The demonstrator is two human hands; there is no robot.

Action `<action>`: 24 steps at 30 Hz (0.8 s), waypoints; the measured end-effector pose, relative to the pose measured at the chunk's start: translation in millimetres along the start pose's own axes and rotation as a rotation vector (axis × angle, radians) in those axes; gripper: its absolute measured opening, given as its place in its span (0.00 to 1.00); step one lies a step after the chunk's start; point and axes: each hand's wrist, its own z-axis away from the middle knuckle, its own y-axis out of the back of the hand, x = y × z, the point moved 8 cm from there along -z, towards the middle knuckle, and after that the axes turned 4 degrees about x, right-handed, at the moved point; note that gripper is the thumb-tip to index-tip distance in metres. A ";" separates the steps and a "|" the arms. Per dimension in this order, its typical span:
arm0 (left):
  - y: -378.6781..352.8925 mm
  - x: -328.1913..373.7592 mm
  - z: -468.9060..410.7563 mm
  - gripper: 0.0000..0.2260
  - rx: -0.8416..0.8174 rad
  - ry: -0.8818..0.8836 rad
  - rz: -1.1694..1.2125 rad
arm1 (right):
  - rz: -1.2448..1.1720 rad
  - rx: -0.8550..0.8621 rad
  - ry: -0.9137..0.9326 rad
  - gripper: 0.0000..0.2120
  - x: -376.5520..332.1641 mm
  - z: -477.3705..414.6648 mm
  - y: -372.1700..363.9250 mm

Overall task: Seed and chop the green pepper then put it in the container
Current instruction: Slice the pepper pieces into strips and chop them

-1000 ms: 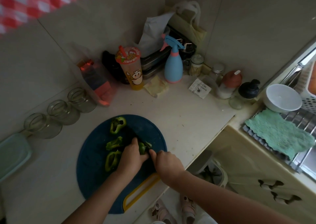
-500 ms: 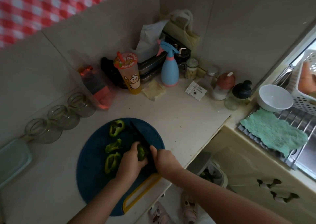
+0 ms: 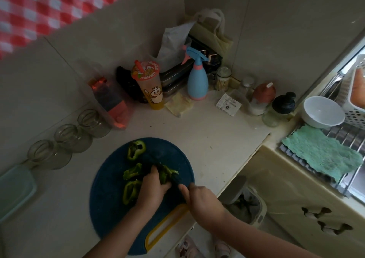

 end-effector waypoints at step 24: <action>-4.2 2.1 3.9 0.21 -0.006 0.031 -0.077 | -0.041 -0.020 -0.138 0.27 -2.8 -15.9 -19.5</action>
